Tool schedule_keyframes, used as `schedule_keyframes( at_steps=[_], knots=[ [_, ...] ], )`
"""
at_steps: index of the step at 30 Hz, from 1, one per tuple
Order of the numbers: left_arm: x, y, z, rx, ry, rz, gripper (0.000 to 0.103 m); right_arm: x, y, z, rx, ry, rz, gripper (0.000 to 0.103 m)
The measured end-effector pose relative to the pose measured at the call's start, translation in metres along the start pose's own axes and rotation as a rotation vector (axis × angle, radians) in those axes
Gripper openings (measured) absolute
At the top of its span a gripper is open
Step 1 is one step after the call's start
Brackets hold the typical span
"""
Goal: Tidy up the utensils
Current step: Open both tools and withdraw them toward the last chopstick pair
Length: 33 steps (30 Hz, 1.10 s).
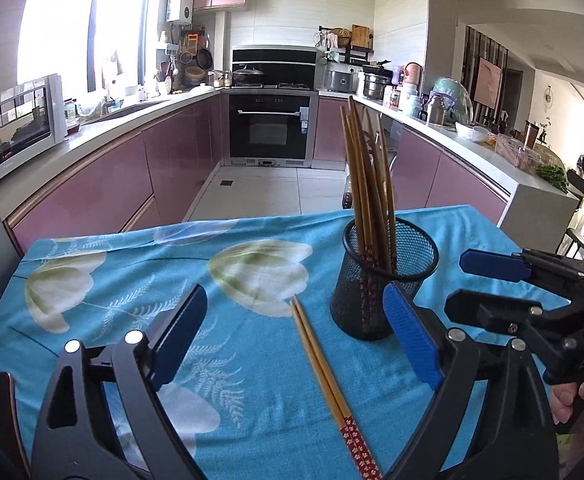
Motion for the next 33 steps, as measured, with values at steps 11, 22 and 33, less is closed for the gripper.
schedule_keyframes(
  at_steps=[11, 22, 33],
  knots=[
    [-0.057, 0.004, -0.038, 0.046, 0.052, -0.104, 0.086, -0.072, -0.044, -0.036, 0.034, 0.028, -0.212, 0.057],
    [-0.076, 0.006, -0.048, 0.041, 0.077, -0.136, 0.083, -0.092, -0.05, -0.049, -0.01, 0.047, -0.271, 0.036],
    [-0.083, 0.003, -0.036, 0.003, 0.051, -0.162, 0.081, -0.095, -0.045, -0.033, -0.027, -0.009, -0.281, 0.024]
  ],
)
Point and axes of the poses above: each gripper's, at about its wrist camera, not at the fingertips, and y roughly against the way its jaws point, z to its right, x to its top, the point moved 7 cm from there along -y, roughly the way its jaws point, and after that the axes turned 3 degrees about z, right-handed, at the moved point
